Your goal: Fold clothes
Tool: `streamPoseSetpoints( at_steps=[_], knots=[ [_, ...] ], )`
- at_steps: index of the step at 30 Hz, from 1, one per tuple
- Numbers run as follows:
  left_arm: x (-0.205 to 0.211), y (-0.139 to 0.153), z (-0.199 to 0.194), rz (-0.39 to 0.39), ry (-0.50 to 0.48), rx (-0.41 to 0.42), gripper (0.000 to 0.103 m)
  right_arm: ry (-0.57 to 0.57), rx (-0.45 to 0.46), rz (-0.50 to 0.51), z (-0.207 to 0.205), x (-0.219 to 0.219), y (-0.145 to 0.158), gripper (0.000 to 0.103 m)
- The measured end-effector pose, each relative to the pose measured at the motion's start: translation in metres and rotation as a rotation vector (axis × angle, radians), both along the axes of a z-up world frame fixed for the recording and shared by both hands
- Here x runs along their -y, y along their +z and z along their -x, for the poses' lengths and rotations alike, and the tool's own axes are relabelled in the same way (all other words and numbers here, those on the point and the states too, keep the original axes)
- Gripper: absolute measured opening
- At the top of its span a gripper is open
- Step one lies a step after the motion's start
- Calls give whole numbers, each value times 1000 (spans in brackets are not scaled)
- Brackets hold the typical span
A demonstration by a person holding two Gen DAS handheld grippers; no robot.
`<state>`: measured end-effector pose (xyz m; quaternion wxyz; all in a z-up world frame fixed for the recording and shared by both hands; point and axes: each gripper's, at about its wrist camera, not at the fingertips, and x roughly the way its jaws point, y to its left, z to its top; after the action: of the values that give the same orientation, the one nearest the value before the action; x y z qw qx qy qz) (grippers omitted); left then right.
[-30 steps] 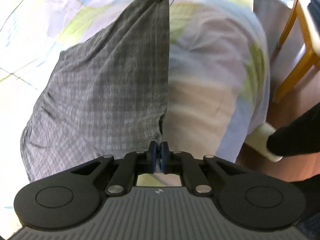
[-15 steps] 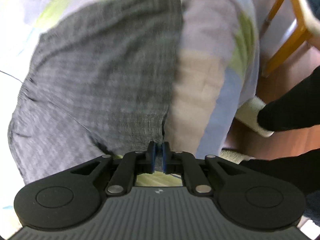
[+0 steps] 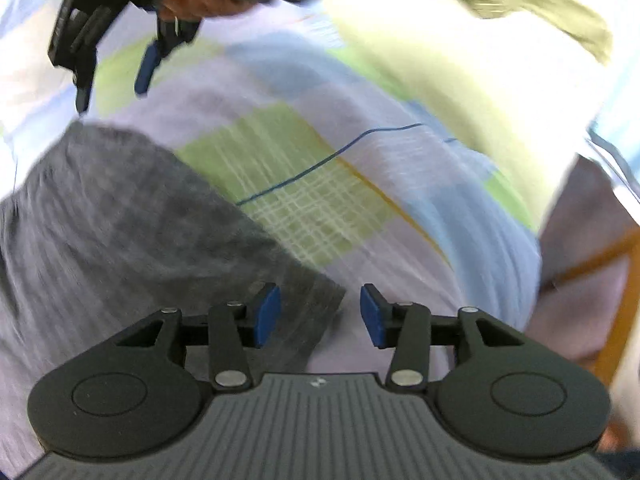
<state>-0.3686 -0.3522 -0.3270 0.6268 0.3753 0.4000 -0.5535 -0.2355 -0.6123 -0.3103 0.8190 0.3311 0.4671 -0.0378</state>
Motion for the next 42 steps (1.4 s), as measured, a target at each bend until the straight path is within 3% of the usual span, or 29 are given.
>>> streamPoseSetpoints(
  at_steps=[2,4,5,6,7,8,11,17,20,22,24,28,31,33,37,39,42],
  knots=[
    [6,-13,0,-27,83,23,51,37,-18,12,-19,1,-11,57],
    [9,-20,-2,4,180,28,44,64,-20,-3,-33,-1,-23,60],
    [9,-21,-2,22,203,30,32,72,-18,-12,-39,-2,-30,60],
    [9,-21,-2,34,205,33,14,77,-13,-19,-43,-3,-36,52],
    [9,-21,-1,43,206,35,7,81,-8,-26,-48,-4,-43,34],
    [9,-20,-2,49,210,30,2,95,1,-29,-51,-5,-47,7],
    [9,-16,-12,69,226,-26,0,123,40,-14,-52,-7,-39,6],
    [36,-11,-29,152,156,-57,0,148,58,173,-66,0,-10,5],
    [58,-18,-36,154,123,-105,2,152,12,254,-73,7,-15,5],
    [65,-24,-37,142,94,-104,5,179,-25,325,-73,-1,-24,14],
    [58,-16,-36,158,71,-139,32,199,-41,442,-71,-15,-24,42],
    [27,13,-24,204,-29,-225,35,174,-58,561,-67,-26,-9,46],
    [-19,34,-22,236,-60,-185,35,143,-90,624,-64,-30,8,46],
    [-61,37,-50,185,-18,-110,35,47,-61,592,-47,-35,32,48],
    [-145,39,-114,60,28,72,36,-158,40,391,-5,-64,64,55],
    [-183,37,-152,-21,-19,195,40,-289,84,244,26,-110,67,57],
    [-232,29,-201,-87,-158,388,47,-435,75,85,49,-182,55,57]
  ],
)
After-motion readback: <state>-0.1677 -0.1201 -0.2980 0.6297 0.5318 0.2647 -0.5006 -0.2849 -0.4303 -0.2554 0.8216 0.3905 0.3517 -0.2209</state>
